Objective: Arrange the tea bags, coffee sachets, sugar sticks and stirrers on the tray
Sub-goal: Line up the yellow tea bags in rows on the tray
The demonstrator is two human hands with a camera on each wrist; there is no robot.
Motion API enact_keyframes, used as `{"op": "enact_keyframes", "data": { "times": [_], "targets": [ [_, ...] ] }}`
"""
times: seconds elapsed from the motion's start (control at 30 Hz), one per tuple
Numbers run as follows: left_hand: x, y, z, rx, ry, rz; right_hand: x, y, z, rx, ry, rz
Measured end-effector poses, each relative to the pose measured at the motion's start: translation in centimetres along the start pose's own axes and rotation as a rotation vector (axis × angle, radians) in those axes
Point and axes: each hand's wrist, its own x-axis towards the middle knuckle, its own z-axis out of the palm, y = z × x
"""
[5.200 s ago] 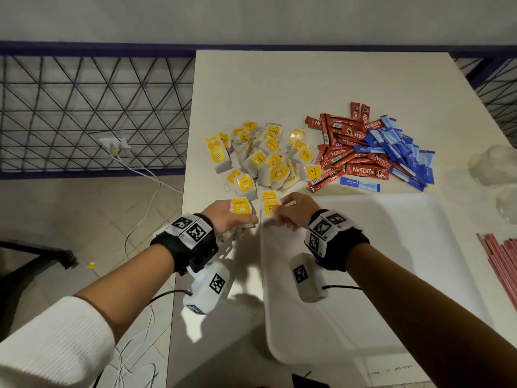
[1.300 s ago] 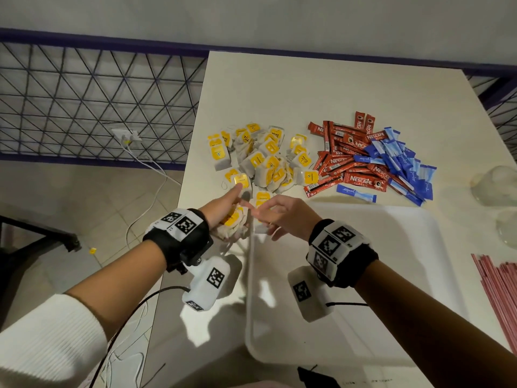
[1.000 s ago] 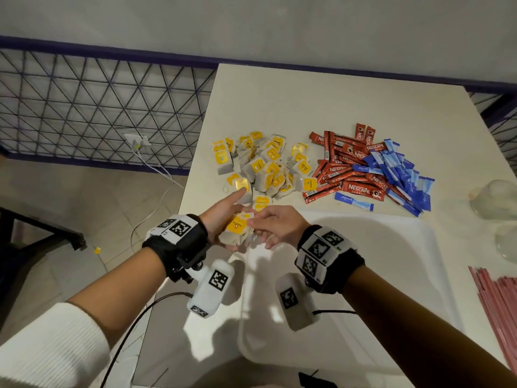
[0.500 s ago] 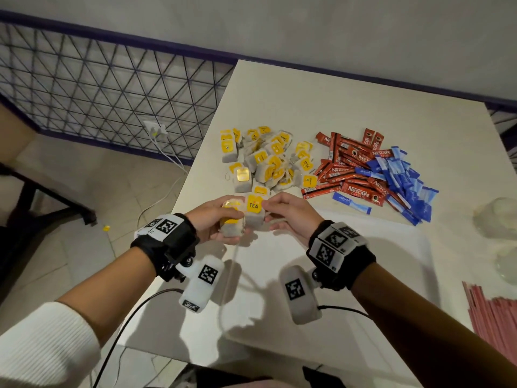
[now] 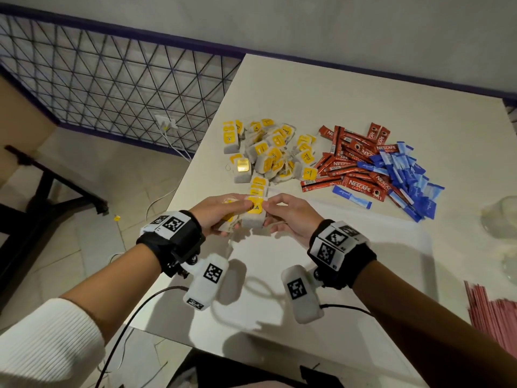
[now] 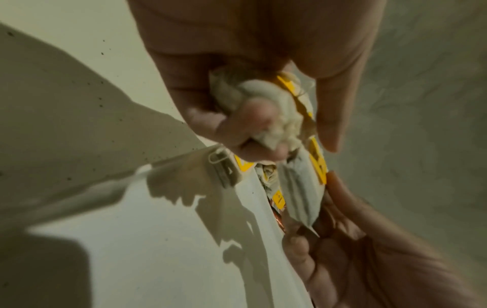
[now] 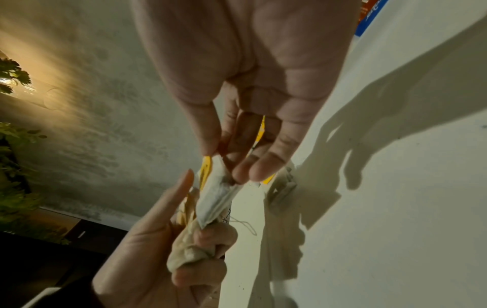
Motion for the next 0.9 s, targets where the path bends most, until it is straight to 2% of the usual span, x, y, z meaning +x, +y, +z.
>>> {"op": "enact_keyframes", "data": {
  "times": [0.17,0.33,0.57,0.77,0.9],
  "targets": [
    [0.7,-0.5,0.4,0.09,0.036,0.019,0.0,0.6,0.0,-0.007,-0.008,0.03],
    [0.8,-0.7,0.4,0.239,-0.058,0.019,0.0,1.3,0.5,-0.036,0.083,0.046],
    [1.3,-0.6,-1.1,0.323,-0.19,-0.013,0.4,1.8,1.8,-0.017,0.161,0.128],
    [2.1,0.6,-3.5,0.299,-0.162,0.127,0.3,1.9,2.6,-0.088,0.143,0.152],
    [2.3,1.3,-3.6,0.356,-0.255,0.187,0.3,1.8,3.0,-0.085,0.118,0.177]
  ]
}}
